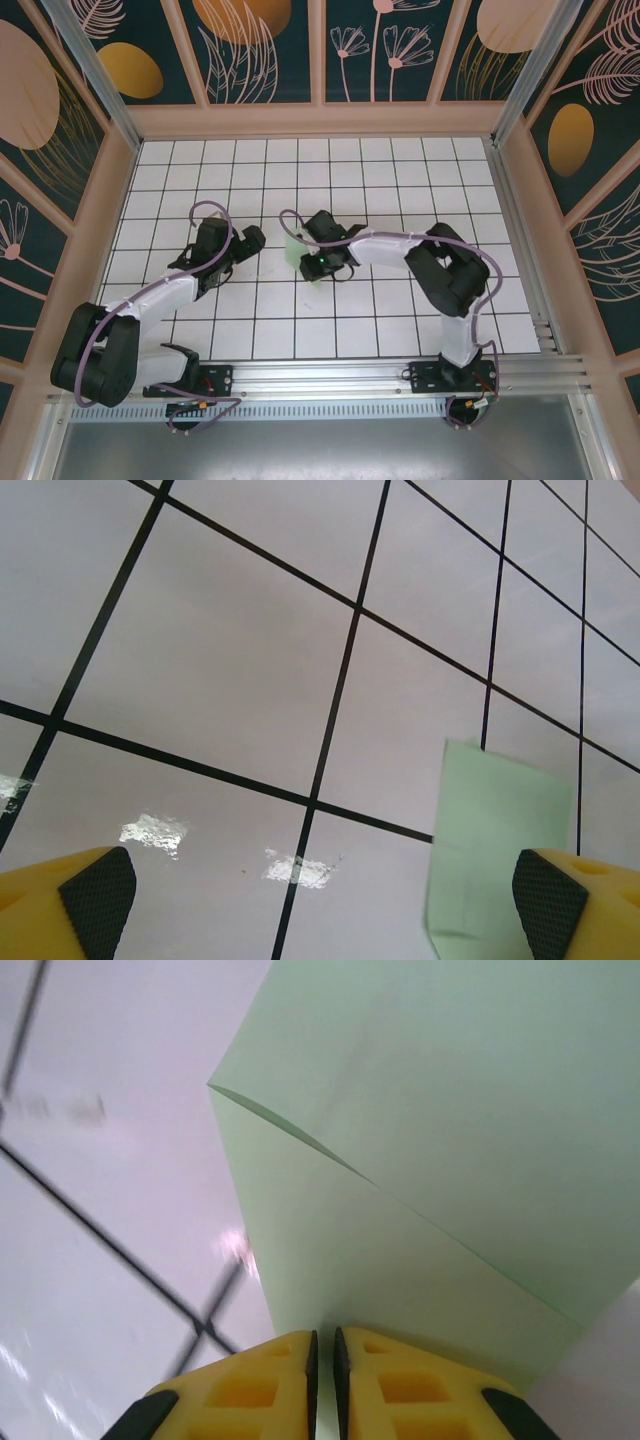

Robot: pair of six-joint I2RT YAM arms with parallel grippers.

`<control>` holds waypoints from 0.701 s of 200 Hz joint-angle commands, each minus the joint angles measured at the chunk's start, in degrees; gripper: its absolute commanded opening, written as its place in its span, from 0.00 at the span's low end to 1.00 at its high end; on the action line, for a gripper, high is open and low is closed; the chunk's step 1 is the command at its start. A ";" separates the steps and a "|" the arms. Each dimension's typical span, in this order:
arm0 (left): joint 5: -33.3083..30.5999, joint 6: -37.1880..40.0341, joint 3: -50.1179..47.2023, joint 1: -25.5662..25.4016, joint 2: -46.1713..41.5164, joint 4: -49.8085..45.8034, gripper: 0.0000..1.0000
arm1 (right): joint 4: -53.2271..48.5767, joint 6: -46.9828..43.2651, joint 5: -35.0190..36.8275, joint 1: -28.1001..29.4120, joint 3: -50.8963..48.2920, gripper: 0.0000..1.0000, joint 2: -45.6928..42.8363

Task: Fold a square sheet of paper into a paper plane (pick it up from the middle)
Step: Move the paper to the center of the table.

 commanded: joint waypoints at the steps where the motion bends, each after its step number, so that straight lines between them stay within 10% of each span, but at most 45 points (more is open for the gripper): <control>1: 1.81 -0.12 -0.69 0.39 -0.24 2.69 0.99 | -6.92 -7.96 0.99 -0.53 -3.36 0.18 -4.83; 64: 5.19 -0.71 -1.00 0.36 -0.12 4.65 0.98 | 2.69 11.39 9.42 -0.47 -5.21 0.31 -13.39; 140: 10.24 -1.58 -1.26 0.38 0.77 6.92 0.99 | 5.85 21.15 11.34 -0.61 -5.21 0.21 -9.91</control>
